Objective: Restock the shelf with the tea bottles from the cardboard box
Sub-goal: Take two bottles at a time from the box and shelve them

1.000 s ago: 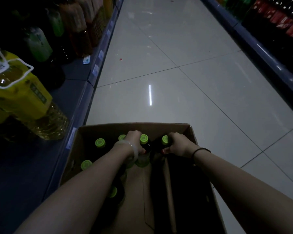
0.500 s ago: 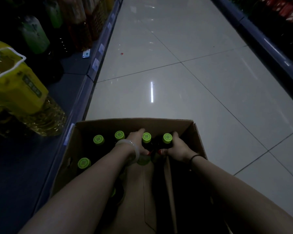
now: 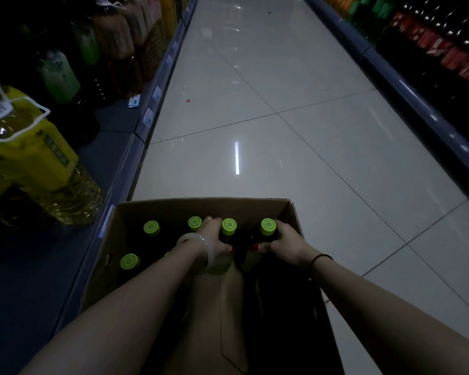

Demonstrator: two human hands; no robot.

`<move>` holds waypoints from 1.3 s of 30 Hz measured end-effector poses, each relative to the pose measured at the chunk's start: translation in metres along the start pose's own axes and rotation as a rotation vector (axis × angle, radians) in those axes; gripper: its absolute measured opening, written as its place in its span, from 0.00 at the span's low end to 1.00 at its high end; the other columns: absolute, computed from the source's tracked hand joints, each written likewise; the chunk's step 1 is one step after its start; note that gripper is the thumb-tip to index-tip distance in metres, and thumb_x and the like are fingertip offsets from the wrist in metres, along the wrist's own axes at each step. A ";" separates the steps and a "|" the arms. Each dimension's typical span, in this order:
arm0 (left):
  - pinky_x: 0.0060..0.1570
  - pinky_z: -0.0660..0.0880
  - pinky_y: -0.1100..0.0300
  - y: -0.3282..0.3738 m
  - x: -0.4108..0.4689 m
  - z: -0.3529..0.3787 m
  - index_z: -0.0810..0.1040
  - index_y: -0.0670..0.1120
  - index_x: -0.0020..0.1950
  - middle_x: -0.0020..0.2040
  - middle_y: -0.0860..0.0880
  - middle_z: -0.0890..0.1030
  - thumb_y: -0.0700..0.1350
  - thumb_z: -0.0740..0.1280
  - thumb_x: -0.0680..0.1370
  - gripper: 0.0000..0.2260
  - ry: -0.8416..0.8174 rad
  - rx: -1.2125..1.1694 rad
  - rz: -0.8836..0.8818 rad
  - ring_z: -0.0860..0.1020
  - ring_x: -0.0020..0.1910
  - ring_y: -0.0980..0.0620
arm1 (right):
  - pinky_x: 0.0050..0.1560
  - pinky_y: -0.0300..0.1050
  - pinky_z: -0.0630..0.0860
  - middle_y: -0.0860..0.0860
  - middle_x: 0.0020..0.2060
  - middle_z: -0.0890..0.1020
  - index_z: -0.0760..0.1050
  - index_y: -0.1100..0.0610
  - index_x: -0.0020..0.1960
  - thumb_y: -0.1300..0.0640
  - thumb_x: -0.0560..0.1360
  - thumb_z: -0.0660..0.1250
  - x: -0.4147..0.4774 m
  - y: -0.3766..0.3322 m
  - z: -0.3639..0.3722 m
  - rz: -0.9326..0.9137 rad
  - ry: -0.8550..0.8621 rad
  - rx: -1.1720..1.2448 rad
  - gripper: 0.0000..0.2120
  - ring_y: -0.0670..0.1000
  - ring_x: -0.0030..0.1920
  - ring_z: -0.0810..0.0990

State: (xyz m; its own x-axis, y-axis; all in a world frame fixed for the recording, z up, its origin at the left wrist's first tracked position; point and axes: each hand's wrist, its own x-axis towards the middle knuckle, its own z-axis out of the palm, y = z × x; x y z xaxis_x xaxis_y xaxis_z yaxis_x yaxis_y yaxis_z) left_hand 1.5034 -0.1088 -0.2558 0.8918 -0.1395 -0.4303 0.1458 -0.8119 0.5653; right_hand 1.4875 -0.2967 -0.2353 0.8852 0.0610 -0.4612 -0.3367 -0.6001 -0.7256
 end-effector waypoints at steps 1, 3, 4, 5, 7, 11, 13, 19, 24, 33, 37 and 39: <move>0.64 0.67 0.58 0.004 -0.005 -0.004 0.69 0.41 0.67 0.65 0.41 0.67 0.43 0.74 0.70 0.28 0.000 -0.017 0.010 0.70 0.65 0.43 | 0.63 0.50 0.74 0.53 0.57 0.81 0.72 0.58 0.65 0.62 0.67 0.75 -0.005 -0.005 -0.005 -0.009 0.003 0.007 0.28 0.53 0.58 0.79; 0.59 0.67 0.61 0.015 -0.020 -0.020 0.70 0.42 0.66 0.64 0.42 0.68 0.44 0.74 0.69 0.27 0.006 -0.041 0.033 0.72 0.63 0.43 | 0.63 0.51 0.74 0.53 0.57 0.81 0.73 0.58 0.64 0.62 0.67 0.74 -0.018 -0.021 -0.015 -0.035 0.000 0.011 0.27 0.53 0.58 0.79; 0.59 0.67 0.61 0.021 -0.028 -0.029 0.70 0.42 0.65 0.63 0.42 0.68 0.45 0.75 0.69 0.27 0.012 -0.051 0.038 0.72 0.63 0.43 | 0.63 0.52 0.74 0.53 0.57 0.81 0.73 0.58 0.64 0.63 0.67 0.74 -0.026 -0.031 -0.022 -0.048 -0.009 0.008 0.26 0.53 0.58 0.79; 0.60 0.68 0.60 0.027 -0.037 -0.040 0.71 0.43 0.64 0.63 0.43 0.69 0.45 0.75 0.68 0.27 0.020 -0.071 0.041 0.72 0.63 0.44 | 0.63 0.52 0.74 0.53 0.57 0.81 0.73 0.57 0.64 0.63 0.67 0.73 -0.035 -0.042 -0.028 -0.057 -0.015 0.007 0.25 0.53 0.58 0.79; 0.62 0.71 0.55 0.042 -0.056 -0.063 0.73 0.43 0.62 0.61 0.43 0.72 0.45 0.77 0.66 0.27 0.042 -0.130 0.066 0.74 0.61 0.44 | 0.61 0.52 0.76 0.54 0.56 0.81 0.75 0.57 0.62 0.65 0.67 0.73 -0.055 -0.067 -0.041 -0.070 -0.022 0.015 0.24 0.53 0.57 0.80; 0.59 0.72 0.54 0.081 -0.106 -0.124 0.73 0.43 0.60 0.56 0.45 0.70 0.44 0.76 0.66 0.25 0.063 -0.175 0.093 0.74 0.57 0.45 | 0.54 0.48 0.79 0.53 0.49 0.83 0.76 0.61 0.58 0.68 0.68 0.72 -0.099 -0.128 -0.073 -0.085 -0.038 0.017 0.19 0.53 0.51 0.80; 0.59 0.74 0.51 0.102 -0.132 -0.161 0.72 0.44 0.60 0.58 0.43 0.72 0.47 0.77 0.65 0.27 0.052 -0.203 0.084 0.75 0.57 0.44 | 0.45 0.42 0.77 0.49 0.43 0.80 0.75 0.62 0.58 0.68 0.69 0.71 -0.126 -0.166 -0.092 -0.083 -0.073 0.016 0.18 0.51 0.47 0.79; 0.55 0.78 0.44 0.166 -0.212 -0.280 0.73 0.45 0.56 0.54 0.43 0.79 0.51 0.77 0.59 0.29 0.031 -0.311 0.069 0.79 0.53 0.43 | 0.36 0.34 0.72 0.45 0.38 0.77 0.75 0.59 0.55 0.71 0.72 0.67 -0.209 -0.295 -0.158 -0.122 -0.136 0.023 0.14 0.43 0.39 0.76; 0.54 0.79 0.45 0.230 -0.278 -0.393 0.73 0.47 0.57 0.53 0.44 0.80 0.52 0.76 0.59 0.30 0.042 -0.331 0.071 0.80 0.53 0.44 | 0.46 0.42 0.79 0.47 0.44 0.80 0.75 0.56 0.54 0.68 0.72 0.67 -0.278 -0.417 -0.220 -0.174 -0.161 0.009 0.12 0.48 0.46 0.80; 0.50 0.81 0.47 0.337 -0.402 -0.610 0.78 0.43 0.54 0.51 0.43 0.84 0.42 0.78 0.64 0.20 0.164 -0.461 0.106 0.82 0.52 0.45 | 0.59 0.59 0.77 0.60 0.58 0.79 0.74 0.59 0.61 0.64 0.74 0.66 -0.376 -0.634 -0.314 -0.331 -0.129 -0.057 0.15 0.61 0.59 0.78; 0.48 0.81 0.52 0.372 -0.457 -0.692 0.77 0.42 0.60 0.53 0.44 0.83 0.43 0.77 0.68 0.22 0.270 -0.437 0.145 0.82 0.51 0.47 | 0.60 0.57 0.77 0.55 0.57 0.79 0.73 0.57 0.62 0.61 0.74 0.67 -0.413 -0.719 -0.341 -0.419 -0.119 -0.054 0.17 0.56 0.58 0.78; 0.40 0.82 0.53 0.383 -0.480 -0.727 0.78 0.42 0.58 0.50 0.44 0.84 0.43 0.76 0.69 0.19 0.319 -0.411 0.161 0.83 0.47 0.47 | 0.60 0.57 0.77 0.55 0.58 0.79 0.71 0.56 0.65 0.60 0.74 0.68 -0.428 -0.754 -0.349 -0.470 -0.104 -0.025 0.20 0.56 0.59 0.78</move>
State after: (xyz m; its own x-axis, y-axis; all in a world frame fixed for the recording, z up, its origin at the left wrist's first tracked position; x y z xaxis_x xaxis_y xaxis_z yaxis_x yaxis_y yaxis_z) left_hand 1.4424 0.0595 0.6785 0.9930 -0.0132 -0.1170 0.0950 -0.4970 0.8626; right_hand 1.4750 -0.1489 0.6877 0.9023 0.4092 -0.1357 0.1011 -0.5068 -0.8561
